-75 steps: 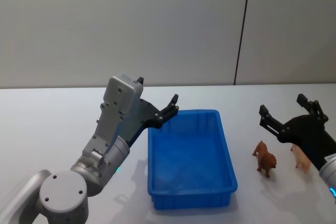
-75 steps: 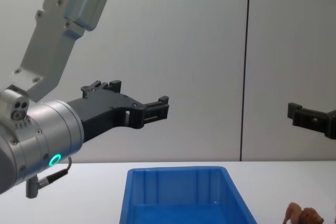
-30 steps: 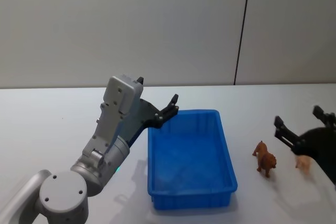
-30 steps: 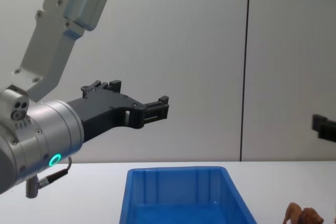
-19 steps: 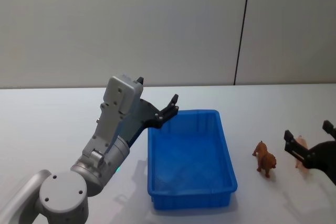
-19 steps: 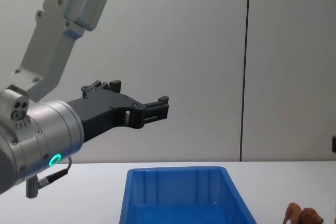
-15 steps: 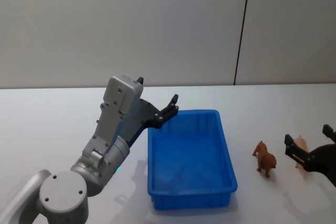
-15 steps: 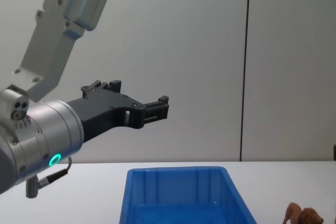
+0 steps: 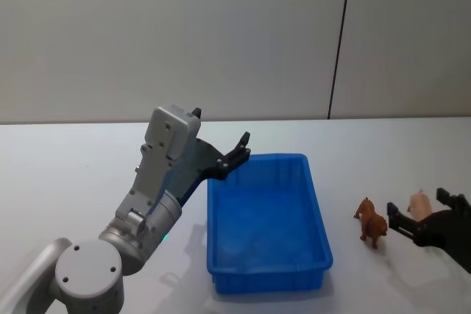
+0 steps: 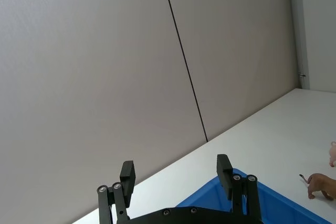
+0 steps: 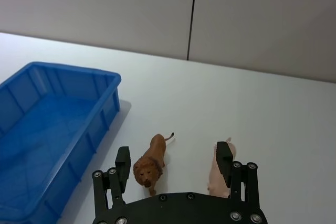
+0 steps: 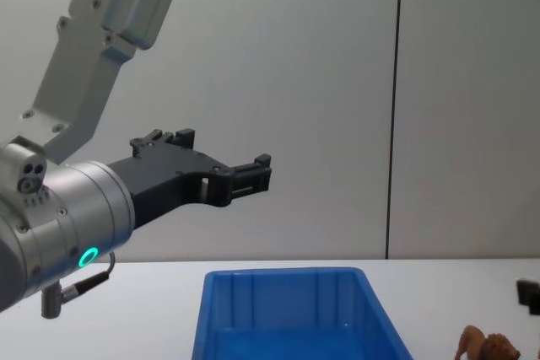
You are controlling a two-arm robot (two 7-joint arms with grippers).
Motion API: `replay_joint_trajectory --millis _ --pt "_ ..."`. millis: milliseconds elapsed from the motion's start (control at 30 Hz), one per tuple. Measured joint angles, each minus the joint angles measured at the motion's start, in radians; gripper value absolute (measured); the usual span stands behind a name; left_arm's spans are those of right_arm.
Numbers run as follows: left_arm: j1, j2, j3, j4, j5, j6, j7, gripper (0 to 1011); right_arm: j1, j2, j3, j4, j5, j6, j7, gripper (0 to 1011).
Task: Pick up the two dolls from the table and place them into the box.
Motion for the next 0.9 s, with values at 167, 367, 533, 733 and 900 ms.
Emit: replay_joint_trajectory --millis 167,367,533,733,900 --pt "0.000 0.000 0.000 0.000 0.000 0.000 0.000 999 0.038 -0.019 -0.011 0.034 -0.012 0.056 0.026 1001" --pt "0.000 0.000 0.000 0.000 0.000 0.000 0.000 999 0.072 -0.041 -0.023 0.066 -0.024 0.108 0.047 1001" --pt "0.000 0.000 0.000 0.000 0.000 0.000 0.000 999 0.094 -0.057 -0.031 0.091 -0.033 0.144 0.055 1001" --pt "0.000 0.000 0.000 0.000 0.000 0.000 0.000 999 0.113 -0.072 -0.040 0.115 -0.045 0.169 0.057 1001" --pt "0.000 0.000 0.000 0.000 0.000 0.000 0.000 999 0.132 -0.087 -0.048 0.141 -0.059 0.183 0.063 1001"
